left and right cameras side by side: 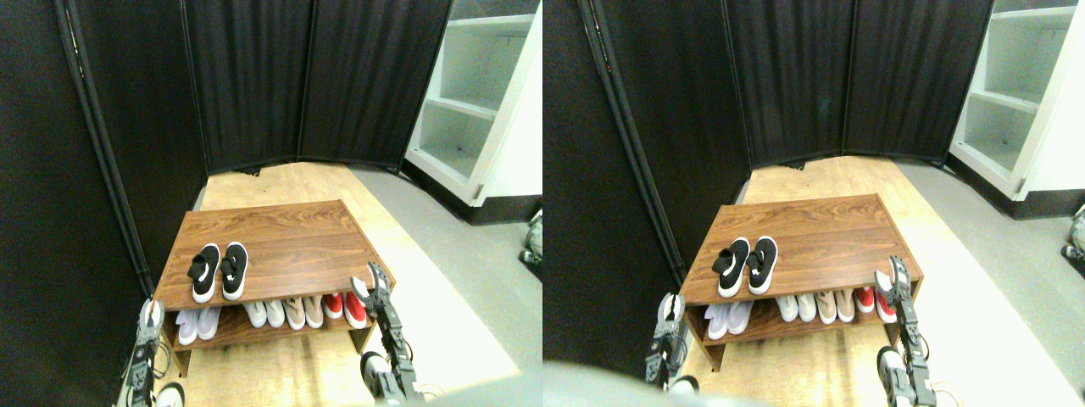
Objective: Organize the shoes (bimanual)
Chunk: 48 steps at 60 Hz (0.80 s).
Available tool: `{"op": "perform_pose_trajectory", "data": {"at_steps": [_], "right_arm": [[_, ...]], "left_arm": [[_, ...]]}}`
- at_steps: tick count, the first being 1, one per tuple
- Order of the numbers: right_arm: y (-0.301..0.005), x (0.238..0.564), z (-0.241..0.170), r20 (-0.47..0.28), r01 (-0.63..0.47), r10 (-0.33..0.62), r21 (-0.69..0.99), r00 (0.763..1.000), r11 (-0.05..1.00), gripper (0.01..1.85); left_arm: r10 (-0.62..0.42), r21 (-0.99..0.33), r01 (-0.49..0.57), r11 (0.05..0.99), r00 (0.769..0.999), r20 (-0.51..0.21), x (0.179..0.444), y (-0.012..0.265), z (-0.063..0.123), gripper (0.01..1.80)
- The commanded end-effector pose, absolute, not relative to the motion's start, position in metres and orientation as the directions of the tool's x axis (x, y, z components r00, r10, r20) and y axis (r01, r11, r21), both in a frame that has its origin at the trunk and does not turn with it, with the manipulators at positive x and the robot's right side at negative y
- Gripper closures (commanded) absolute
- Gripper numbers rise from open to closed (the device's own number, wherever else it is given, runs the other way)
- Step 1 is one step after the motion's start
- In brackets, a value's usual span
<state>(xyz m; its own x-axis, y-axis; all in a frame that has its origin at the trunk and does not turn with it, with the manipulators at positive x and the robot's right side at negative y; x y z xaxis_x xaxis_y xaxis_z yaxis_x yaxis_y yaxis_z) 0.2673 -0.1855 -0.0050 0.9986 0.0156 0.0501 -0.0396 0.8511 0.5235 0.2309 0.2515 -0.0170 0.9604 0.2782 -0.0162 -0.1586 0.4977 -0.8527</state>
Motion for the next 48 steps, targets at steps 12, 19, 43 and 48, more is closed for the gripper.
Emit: {"op": "perform_pose_trajectory", "data": {"at_steps": [12,19,43,48], "right_arm": [[-0.180,0.271,0.001,0.103,-0.090,0.042,0.525,0.994,0.846,1.49],[-0.181,0.270,0.001,0.100,-0.087,0.041,0.515,0.994,0.852,1.49],[-0.183,0.266,0.002,0.098,-0.081,0.035,0.523,0.995,0.849,1.50],[-0.184,0.265,0.002,0.098,-0.081,0.034,0.523,0.995,0.849,1.49]], "left_arm": [[0.270,-0.773,-0.142,0.618,0.962,0.040,0.260,0.271,0.011,1.80],[0.272,-0.773,-0.174,0.610,0.962,-0.002,0.274,0.271,0.016,1.80],[0.265,-0.748,-0.289,0.597,0.952,-0.156,0.315,0.256,0.005,1.80],[0.257,-0.724,-0.300,0.622,0.951,-0.172,0.321,0.253,-0.004,1.80]]}}
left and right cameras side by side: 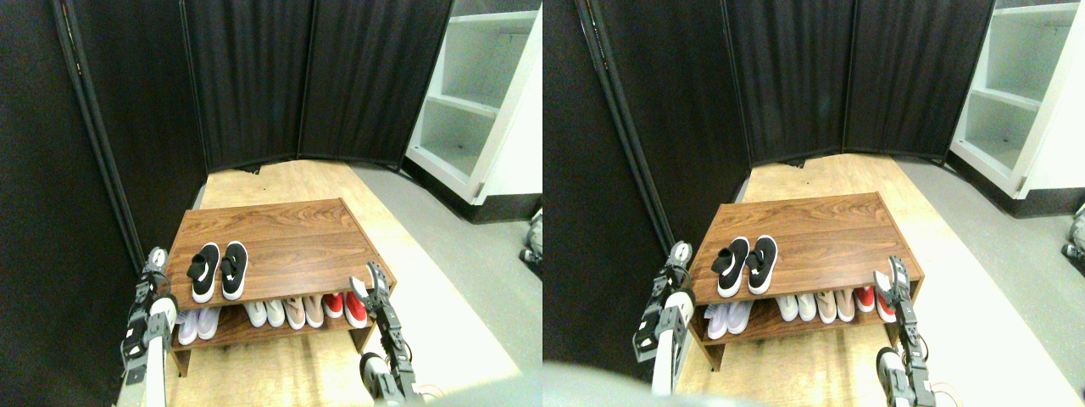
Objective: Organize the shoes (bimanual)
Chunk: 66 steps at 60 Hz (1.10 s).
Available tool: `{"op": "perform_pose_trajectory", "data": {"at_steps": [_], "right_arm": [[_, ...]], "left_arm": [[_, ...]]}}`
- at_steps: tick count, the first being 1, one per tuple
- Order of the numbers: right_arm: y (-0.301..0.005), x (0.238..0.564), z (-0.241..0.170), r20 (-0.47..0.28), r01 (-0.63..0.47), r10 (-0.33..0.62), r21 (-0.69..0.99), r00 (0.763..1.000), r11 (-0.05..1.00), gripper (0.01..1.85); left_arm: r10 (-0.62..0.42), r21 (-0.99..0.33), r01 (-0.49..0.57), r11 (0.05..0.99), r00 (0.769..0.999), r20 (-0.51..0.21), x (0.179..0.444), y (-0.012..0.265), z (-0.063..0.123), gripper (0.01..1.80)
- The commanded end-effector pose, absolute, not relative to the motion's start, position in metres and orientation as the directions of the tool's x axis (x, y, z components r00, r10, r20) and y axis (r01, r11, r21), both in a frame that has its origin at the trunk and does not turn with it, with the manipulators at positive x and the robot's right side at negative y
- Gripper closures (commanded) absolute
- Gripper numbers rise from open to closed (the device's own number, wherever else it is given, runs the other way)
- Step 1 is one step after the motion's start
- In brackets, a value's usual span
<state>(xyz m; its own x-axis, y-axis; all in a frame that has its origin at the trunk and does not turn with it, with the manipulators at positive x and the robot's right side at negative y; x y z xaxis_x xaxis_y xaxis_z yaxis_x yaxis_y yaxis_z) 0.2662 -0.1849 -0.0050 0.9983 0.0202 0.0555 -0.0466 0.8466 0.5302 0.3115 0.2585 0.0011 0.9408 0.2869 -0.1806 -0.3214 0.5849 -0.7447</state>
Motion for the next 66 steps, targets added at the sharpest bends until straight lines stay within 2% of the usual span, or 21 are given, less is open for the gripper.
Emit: {"op": "perform_pose_trajectory", "data": {"at_steps": [1,10,18,24,25,31,38,45,53,57,66], "right_arm": [[-0.185,0.265,0.003,0.098,-0.081,0.034,0.525,0.995,0.847,1.49],[-0.187,0.264,0.004,0.109,-0.087,0.034,0.532,0.993,0.843,1.48],[-0.189,0.263,0.004,0.096,-0.071,0.022,0.545,0.995,0.836,1.47],[-0.191,0.262,0.004,0.098,-0.072,0.021,0.548,0.995,0.833,1.48],[-0.191,0.262,0.004,0.103,-0.073,0.020,0.551,0.995,0.831,1.48],[-0.192,0.262,0.004,0.103,-0.073,0.019,0.550,0.994,0.832,1.48],[-0.192,0.262,0.004,0.099,-0.072,0.021,0.542,0.995,0.837,1.47],[-0.192,0.261,0.005,0.095,-0.062,0.010,0.558,0.995,0.827,1.48],[-0.194,0.261,0.006,0.105,-0.067,0.011,0.543,0.994,0.837,1.48],[-0.193,0.261,0.007,0.110,-0.070,0.011,0.547,0.994,0.834,1.48],[-0.193,0.262,0.007,0.120,-0.078,0.014,0.551,0.993,0.831,1.48]], "left_arm": [[0.266,-0.719,-0.311,0.622,0.947,-0.180,0.322,0.252,-0.007,1.80],[0.253,-0.673,-0.346,0.654,0.938,-0.236,0.327,0.246,-0.021,1.80],[0.296,-0.668,-0.400,0.627,0.916,-0.271,0.332,0.243,-0.035,1.80],[0.285,-0.646,-0.408,0.645,0.913,-0.293,0.334,0.243,-0.045,1.80],[0.302,-0.623,-0.430,0.653,0.903,-0.307,0.334,0.242,-0.048,1.80],[0.308,-0.596,-0.449,0.666,0.893,-0.329,0.335,0.243,-0.058,1.80],[0.294,-0.577,-0.451,0.681,0.890,-0.348,0.335,0.243,-0.064,1.80],[0.289,-0.574,-0.460,0.677,0.884,-0.368,0.336,0.241,-0.067,1.80],[0.226,-0.602,-0.432,0.671,0.893,-0.388,0.337,0.237,-0.066,1.80],[0.222,-0.599,-0.438,0.670,0.889,-0.401,0.336,0.233,-0.064,1.80],[0.182,-0.637,-0.425,0.643,0.893,-0.412,0.334,0.222,-0.060,1.80]]}}
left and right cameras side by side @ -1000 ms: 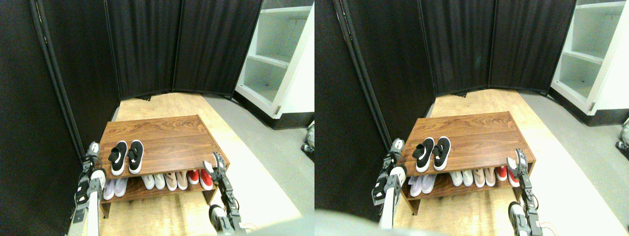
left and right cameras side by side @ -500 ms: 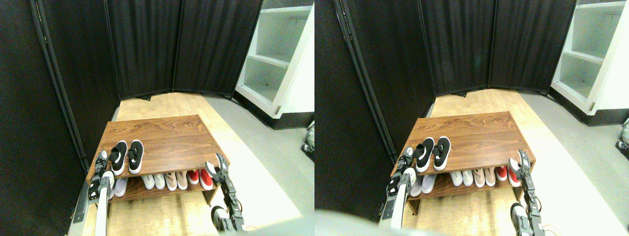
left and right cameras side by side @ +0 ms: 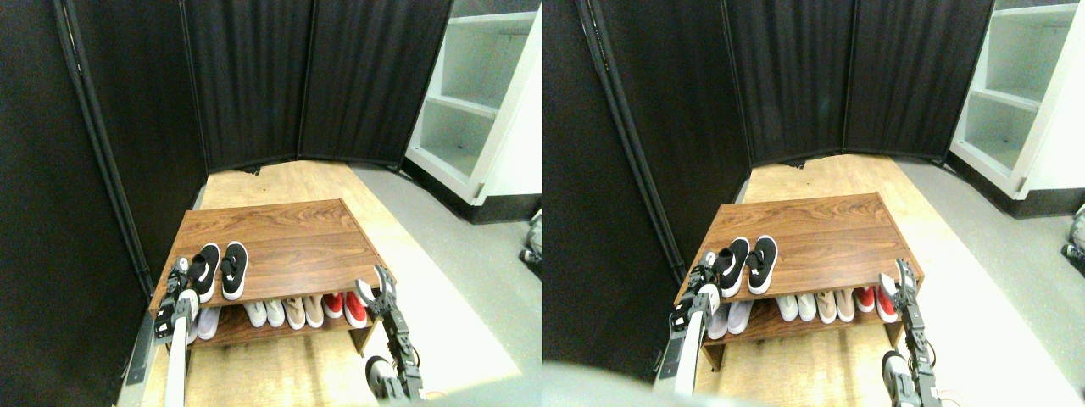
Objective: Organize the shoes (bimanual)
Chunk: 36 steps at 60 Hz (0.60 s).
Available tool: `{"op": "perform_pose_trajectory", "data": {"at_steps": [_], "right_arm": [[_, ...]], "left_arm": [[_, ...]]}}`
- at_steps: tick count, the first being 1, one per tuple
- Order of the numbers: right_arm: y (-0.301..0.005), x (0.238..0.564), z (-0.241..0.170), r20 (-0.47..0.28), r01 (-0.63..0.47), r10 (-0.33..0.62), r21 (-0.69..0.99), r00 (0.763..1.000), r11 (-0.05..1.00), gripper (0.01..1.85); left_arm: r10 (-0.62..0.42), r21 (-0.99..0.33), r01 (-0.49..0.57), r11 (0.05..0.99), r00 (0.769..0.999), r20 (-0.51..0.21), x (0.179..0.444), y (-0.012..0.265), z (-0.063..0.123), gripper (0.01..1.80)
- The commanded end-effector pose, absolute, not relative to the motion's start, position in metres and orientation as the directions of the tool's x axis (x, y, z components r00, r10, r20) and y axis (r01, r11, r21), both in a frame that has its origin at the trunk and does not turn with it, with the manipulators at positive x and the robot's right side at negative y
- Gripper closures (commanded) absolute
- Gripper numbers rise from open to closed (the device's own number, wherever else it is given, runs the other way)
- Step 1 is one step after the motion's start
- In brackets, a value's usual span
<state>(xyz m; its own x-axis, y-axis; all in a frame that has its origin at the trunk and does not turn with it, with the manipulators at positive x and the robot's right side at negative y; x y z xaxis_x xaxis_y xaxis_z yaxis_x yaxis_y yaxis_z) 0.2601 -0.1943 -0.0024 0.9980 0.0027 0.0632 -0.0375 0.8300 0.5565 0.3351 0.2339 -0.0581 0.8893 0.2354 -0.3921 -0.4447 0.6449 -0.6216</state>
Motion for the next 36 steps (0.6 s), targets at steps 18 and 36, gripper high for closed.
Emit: {"op": "perform_pose_trajectory", "data": {"at_steps": [18,36], "right_arm": [[-0.192,0.266,0.008,0.131,-0.080,0.011,0.539,0.991,0.839,1.47],[-0.190,0.267,0.007,0.116,-0.064,0.001,0.543,0.993,0.837,1.47]], "left_arm": [[0.105,-0.722,-0.393,0.570,0.906,-0.411,0.328,0.196,-0.051,1.80],[0.081,-0.722,-0.391,0.571,0.902,-0.425,0.327,0.185,-0.054,1.80]]}}
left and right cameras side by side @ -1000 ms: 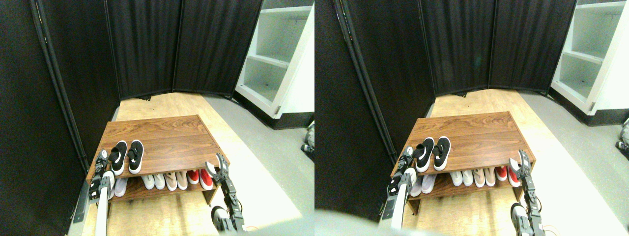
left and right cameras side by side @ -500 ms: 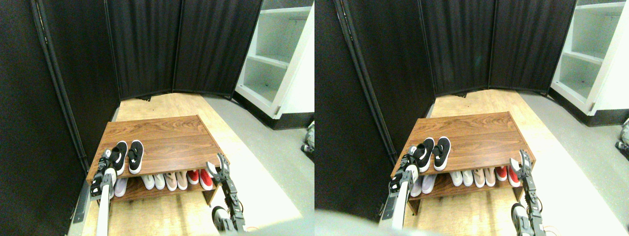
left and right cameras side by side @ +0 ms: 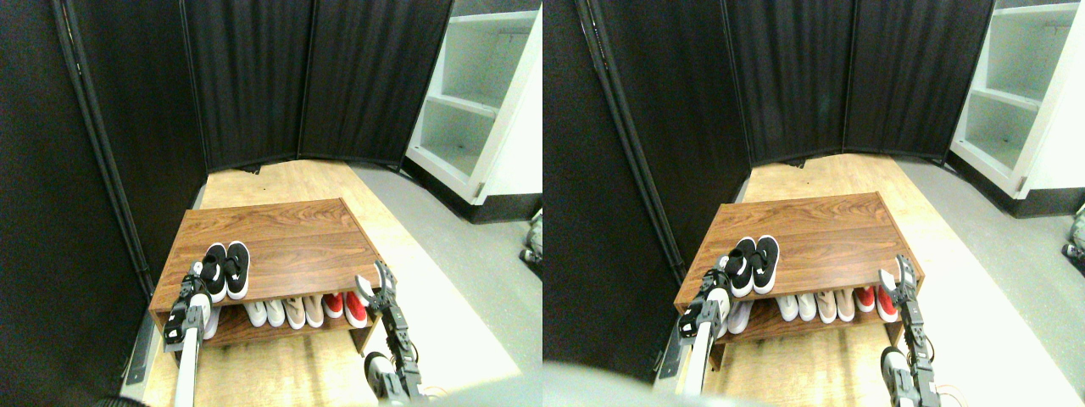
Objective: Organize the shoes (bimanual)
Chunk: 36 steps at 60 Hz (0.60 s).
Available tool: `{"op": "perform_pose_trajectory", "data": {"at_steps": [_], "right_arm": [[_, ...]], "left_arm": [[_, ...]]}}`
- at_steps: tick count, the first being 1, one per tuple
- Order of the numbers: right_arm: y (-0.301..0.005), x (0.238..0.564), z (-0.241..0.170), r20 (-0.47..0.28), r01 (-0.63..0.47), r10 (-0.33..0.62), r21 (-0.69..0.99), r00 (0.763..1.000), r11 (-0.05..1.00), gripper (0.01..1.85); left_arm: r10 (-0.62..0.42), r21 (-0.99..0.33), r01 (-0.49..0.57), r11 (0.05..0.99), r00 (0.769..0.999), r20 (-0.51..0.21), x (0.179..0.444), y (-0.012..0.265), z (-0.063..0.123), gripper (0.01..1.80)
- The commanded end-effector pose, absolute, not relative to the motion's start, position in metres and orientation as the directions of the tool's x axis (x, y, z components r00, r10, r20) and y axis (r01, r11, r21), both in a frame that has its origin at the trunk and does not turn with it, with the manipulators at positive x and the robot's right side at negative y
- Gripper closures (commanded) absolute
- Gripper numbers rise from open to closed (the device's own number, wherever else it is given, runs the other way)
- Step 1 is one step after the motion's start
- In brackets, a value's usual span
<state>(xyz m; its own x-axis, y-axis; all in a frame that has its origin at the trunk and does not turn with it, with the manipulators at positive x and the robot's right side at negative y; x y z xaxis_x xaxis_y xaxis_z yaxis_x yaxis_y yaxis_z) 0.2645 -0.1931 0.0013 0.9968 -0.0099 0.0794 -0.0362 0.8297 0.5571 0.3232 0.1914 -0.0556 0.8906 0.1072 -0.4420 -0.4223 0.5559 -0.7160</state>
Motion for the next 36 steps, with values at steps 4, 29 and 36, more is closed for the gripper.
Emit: {"op": "perform_pose_trajectory", "data": {"at_steps": [4,29,36], "right_arm": [[-0.190,0.267,0.007,0.116,-0.067,0.004,0.552,0.993,0.831,1.47],[-0.190,0.271,0.004,0.113,-0.055,-0.006,0.531,0.994,0.845,1.48],[-0.188,0.274,0.004,0.114,-0.062,0.001,0.530,0.993,0.846,1.46]], "left_arm": [[0.078,-0.723,-0.389,0.571,0.902,-0.424,0.329,0.186,-0.054,1.80],[0.136,-0.605,-0.229,0.763,0.971,-0.196,0.311,0.260,-0.030,1.80],[0.076,-0.632,-0.160,0.758,0.984,-0.159,0.297,0.267,-0.023,1.80]]}}
